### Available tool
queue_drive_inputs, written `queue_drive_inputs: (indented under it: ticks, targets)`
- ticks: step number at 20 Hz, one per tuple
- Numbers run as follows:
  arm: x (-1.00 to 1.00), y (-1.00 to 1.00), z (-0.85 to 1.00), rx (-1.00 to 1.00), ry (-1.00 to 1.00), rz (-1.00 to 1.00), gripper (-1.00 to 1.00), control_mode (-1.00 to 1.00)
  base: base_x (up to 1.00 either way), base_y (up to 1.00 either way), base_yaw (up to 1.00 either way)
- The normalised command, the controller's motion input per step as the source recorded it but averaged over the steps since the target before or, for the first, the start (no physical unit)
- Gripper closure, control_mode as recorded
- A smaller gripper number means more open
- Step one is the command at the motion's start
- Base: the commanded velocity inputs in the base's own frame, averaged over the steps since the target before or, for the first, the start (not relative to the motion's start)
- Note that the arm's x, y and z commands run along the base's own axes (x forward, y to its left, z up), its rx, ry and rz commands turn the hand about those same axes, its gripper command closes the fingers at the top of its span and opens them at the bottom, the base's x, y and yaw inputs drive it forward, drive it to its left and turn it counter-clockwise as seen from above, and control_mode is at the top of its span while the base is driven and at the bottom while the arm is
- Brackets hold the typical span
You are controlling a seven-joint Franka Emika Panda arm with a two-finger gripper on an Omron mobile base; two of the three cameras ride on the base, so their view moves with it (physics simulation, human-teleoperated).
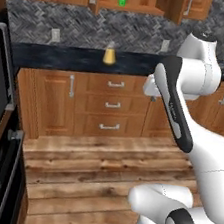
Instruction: There is a tray on the dining counter. Grab the cup, mug, and pitcher and place them on the tray. The pitcher may be placed next to the tray if it cannot fit the tray.
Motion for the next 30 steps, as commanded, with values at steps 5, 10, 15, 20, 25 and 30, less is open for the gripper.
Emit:
queue_drive_inputs:
  ticks: [5, 10, 15, 20, 25, 30]
  targets:
    - [0.00, 0.00, 0.00, 0.00, 0.00, 0.00, -1.00, 1.00, 1.00, 0.00, 0.00]
    - [0.00, 0.00, 0.00, 0.00, 0.00, 0.00, -1.00, 1.00, 1.00, -0.01, 0.00]
    - [0.00, 0.00, 0.00, 0.00, 0.00, 0.00, -1.00, 1.00, 1.00, -0.11, 0.00]
    - [0.00, 0.00, 0.00, 0.00, 0.00, 0.00, -1.00, 1.00, 0.98, -0.37, 0.00]
    - [0.00, 0.00, 0.00, 0.00, 0.00, 0.00, -1.00, 1.00, 0.86, -0.39, 0.00]
    - [0.00, 0.00, 0.00, 0.00, 0.00, 0.00, -1.00, 1.00, 0.72, -0.22, 0.00]
